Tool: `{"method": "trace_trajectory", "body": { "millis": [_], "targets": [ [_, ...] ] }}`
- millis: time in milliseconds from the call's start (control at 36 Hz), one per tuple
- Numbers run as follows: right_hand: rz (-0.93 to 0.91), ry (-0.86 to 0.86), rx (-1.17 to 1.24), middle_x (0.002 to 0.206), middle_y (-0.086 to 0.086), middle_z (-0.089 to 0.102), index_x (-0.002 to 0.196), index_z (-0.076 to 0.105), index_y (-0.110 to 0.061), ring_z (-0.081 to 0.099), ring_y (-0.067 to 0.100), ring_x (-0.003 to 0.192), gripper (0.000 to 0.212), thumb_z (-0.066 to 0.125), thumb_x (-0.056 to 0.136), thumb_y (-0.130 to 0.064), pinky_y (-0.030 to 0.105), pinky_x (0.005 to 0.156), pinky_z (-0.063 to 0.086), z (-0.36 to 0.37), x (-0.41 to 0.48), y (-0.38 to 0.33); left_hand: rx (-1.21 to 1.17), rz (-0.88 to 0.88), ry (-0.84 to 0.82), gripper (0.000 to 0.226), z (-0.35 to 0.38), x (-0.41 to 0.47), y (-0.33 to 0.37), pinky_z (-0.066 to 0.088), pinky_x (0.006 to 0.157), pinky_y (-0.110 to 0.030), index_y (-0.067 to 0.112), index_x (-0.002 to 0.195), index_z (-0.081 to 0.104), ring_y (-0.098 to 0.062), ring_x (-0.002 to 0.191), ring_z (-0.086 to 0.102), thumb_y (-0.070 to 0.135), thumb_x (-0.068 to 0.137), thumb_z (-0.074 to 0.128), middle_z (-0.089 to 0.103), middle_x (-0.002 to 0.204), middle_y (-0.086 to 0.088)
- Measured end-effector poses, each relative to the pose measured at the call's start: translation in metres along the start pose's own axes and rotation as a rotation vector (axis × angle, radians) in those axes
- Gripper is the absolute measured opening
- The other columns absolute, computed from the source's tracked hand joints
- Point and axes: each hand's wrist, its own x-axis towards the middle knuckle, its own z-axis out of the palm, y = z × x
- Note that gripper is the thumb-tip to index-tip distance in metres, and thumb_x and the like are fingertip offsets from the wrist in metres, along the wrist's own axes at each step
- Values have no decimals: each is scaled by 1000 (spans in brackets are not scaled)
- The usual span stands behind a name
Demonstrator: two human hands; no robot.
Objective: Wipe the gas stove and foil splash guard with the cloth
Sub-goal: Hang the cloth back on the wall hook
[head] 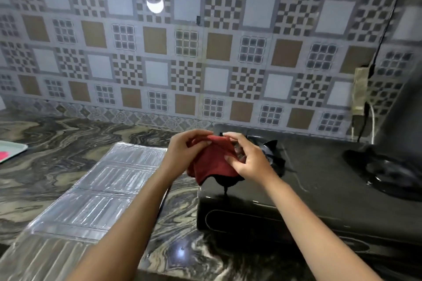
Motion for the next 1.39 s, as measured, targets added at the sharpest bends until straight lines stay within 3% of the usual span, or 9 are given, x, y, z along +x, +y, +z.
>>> {"method": "trace_trajectory", "body": {
  "millis": [83, 139, 250, 389, 583, 917, 1028, 1194, 1389],
  "targets": [
    [-46, -35, 44, 105, -31, 50, 123, 38, -49, 52, -17, 87, 60, 65, 83, -13, 3, 75, 41, -17, -3, 1, 53, 41, -63, 28, 11, 16, 23, 49, 84, -15, 34, 88, 69, 5, 85, 65, 8, 79, 70, 70, 81, 19],
    [-95, 3, 74, 114, -30, 50, 121, 43, -44, 52, -16, 97, 52, 65, 84, -15, 2, 75, 40, -24, -2, 1, 85, 55, -100, 24, 14, 26, 31, 50, 87, -19, 29, 92, 70, 1, 89, 66, 9, 80, 69, 71, 88, 14],
    [-113, 65, 89, 103, -17, 57, 104, 57, -29, 55, 1, 87, 23, 67, 83, -27, 11, 68, 40, -35, 5, 10, 119, 61, -125, 21, 17, 42, 38, 51, 89, -22, 22, 97, 71, -2, 93, 66, 9, 81, 68, 72, 93, 8],
    [-109, 46, 71, 101, -8, 60, 97, 63, -19, 54, 6, 101, 16, 62, 86, -31, 17, 87, 41, -41, 25, 24, 149, 101, -46, 30, 14, 62, 33, 52, 86, -22, 37, 90, 68, 0, 89, 66, 8, 81, 67, 71, 90, 13],
    [-60, 63, 183, 81, -9, 65, 91, 62, -20, 59, -5, 73, 7, 58, 89, -15, 8, 65, 44, -43, 78, 34, 104, 63, -32, 30, -3, 100, 11, 51, 86, -21, 35, 90, 69, -3, 93, 65, 6, 81, 67, 71, 93, 10],
    [-230, 171, 9, 91, -17, 67, 97, 70, -18, 61, -7, 88, 20, 62, 86, -4, 5, 76, 44, -39, 268, 57, -75, 83, 111, 36, -57, 243, -39, 54, 80, -24, 41, 75, 74, -7, 86, 68, 5, 73, 74, 74, 84, 12],
    [-264, 210, -38, 92, -12, 69, 99, 71, -16, 61, -7, 91, 21, 61, 85, -2, 5, 79, 44, -39, 348, 57, -114, 89, 147, 27, -73, 309, -47, 55, 76, -22, 31, 81, 74, -9, 83, 69, 4, 76, 71, 74, 83, 6],
    [-253, 300, -155, 89, -1, 69, 95, 71, -11, 61, 2, 82, 17, 61, 84, -2, 2, 76, 42, -35, 454, 60, 35, 166, 292, 26, -87, 402, -64, 52, 76, -17, 33, 84, 71, 1, 83, 66, 8, 78, 70, 71, 85, 13],
    [-258, 433, -270, 92, -1, 66, 95, 68, -17, 59, 12, 84, 15, 64, 82, -9, 15, 73, 42, -36, 555, 61, 155, 214, 454, 21, -96, 490, -83, 50, 74, -15, 24, 89, 72, 0, 84, 62, 8, 81, 62, 66, 88, 14]
  ]
}}
